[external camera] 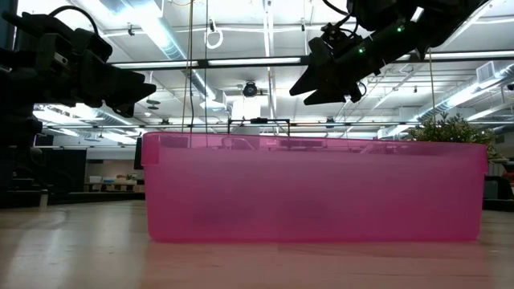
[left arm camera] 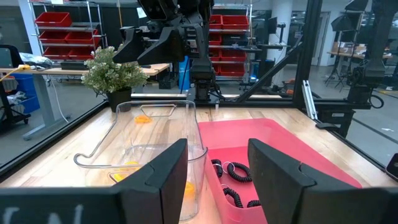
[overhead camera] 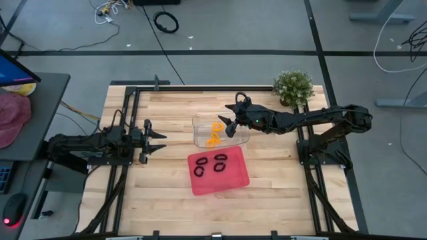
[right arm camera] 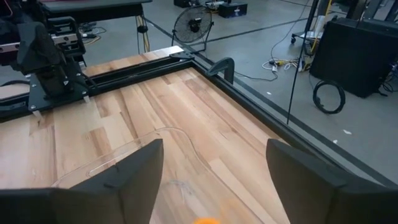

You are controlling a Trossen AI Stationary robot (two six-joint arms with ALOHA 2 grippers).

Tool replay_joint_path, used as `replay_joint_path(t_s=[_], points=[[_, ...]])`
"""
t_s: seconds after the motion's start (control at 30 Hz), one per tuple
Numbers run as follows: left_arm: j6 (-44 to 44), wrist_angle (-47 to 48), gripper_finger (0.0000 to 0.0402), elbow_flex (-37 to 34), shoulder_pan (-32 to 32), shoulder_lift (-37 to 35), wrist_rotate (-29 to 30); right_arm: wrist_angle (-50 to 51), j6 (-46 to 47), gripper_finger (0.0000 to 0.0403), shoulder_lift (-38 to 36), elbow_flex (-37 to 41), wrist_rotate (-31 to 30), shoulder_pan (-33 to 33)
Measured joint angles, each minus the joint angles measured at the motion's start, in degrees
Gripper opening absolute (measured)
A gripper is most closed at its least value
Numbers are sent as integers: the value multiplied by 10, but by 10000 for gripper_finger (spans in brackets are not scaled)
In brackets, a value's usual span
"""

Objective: Sort spring keychains
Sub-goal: Put the yellow spring keychain into the transparent bin

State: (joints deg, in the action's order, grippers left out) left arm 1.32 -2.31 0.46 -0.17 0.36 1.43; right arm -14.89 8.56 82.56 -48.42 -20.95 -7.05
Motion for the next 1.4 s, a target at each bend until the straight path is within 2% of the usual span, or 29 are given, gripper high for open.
replay_joint_path(t_s=[0.5, 0.97, 1.3, 1.4], points=[[0, 0, 172, 0, 0, 0, 0, 12, 3, 286, -14, 0, 12, 0], [0, 0, 172, 0, 0, 0, 0, 154, 28, 286, -118, 0, 11, 11], [0, 0, 172, 0, 0, 0, 0, 165, -18, 286, -180, 0, 26, 27], [0, 0, 172, 0, 0, 0, 0, 233, -15, 286, -194, -29, 26, 27]])
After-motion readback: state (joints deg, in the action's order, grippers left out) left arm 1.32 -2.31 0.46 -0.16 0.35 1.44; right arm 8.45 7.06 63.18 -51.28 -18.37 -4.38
